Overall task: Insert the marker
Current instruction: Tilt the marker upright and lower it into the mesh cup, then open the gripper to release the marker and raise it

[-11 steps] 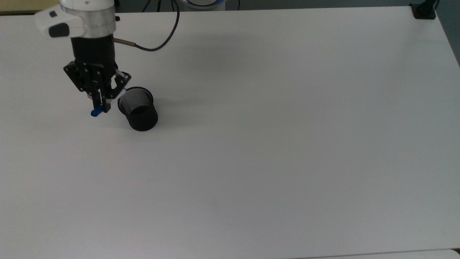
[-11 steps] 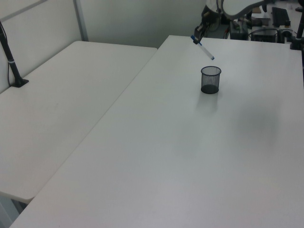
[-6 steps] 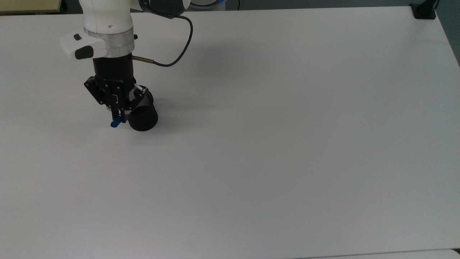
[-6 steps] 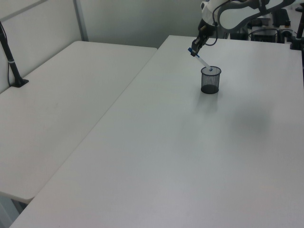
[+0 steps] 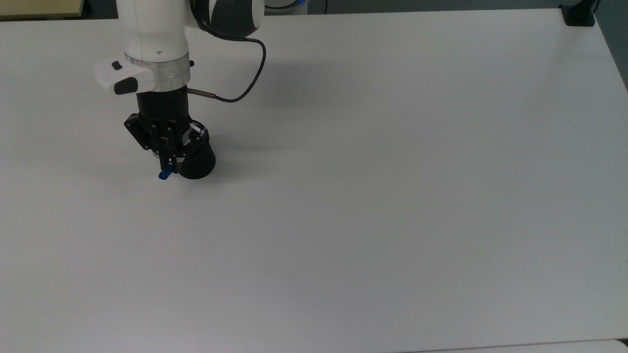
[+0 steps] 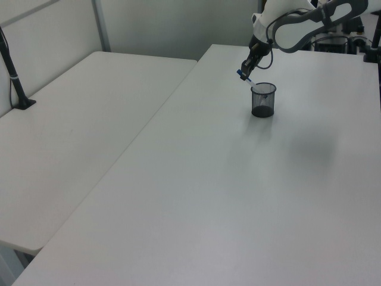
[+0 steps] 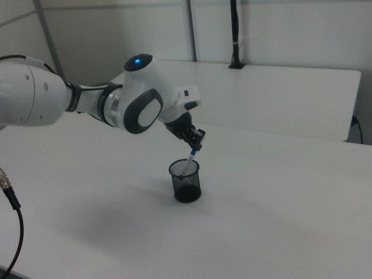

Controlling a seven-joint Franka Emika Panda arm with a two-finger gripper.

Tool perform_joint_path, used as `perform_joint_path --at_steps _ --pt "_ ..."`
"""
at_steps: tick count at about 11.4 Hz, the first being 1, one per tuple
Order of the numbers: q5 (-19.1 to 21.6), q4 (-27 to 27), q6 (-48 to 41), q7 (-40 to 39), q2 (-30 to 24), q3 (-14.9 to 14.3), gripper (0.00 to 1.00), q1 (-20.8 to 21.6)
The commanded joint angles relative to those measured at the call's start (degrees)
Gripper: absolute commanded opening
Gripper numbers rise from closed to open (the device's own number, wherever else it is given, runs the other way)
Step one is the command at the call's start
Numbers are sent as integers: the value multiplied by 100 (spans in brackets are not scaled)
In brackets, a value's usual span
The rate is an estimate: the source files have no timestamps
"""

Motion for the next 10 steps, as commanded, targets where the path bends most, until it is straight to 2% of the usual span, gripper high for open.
perform_joint_path --at_steps 1,2,3,4,5,8,10 --pt "8 -255 144 -119 -199 -65 15 30" --pt "8 -377 144 -128 -321 -73 23 21" --pt "8 -439 126 -154 -392 -74 37 21" --pt "16 -466 56 -163 -462 -74 62 13" --pt "25 -457 -57 -85 -524 -82 99 12" --pt "25 -387 -654 -93 -743 -82 100 21" --pt "51 -64 -1748 -14 -1042 -82 100 83"
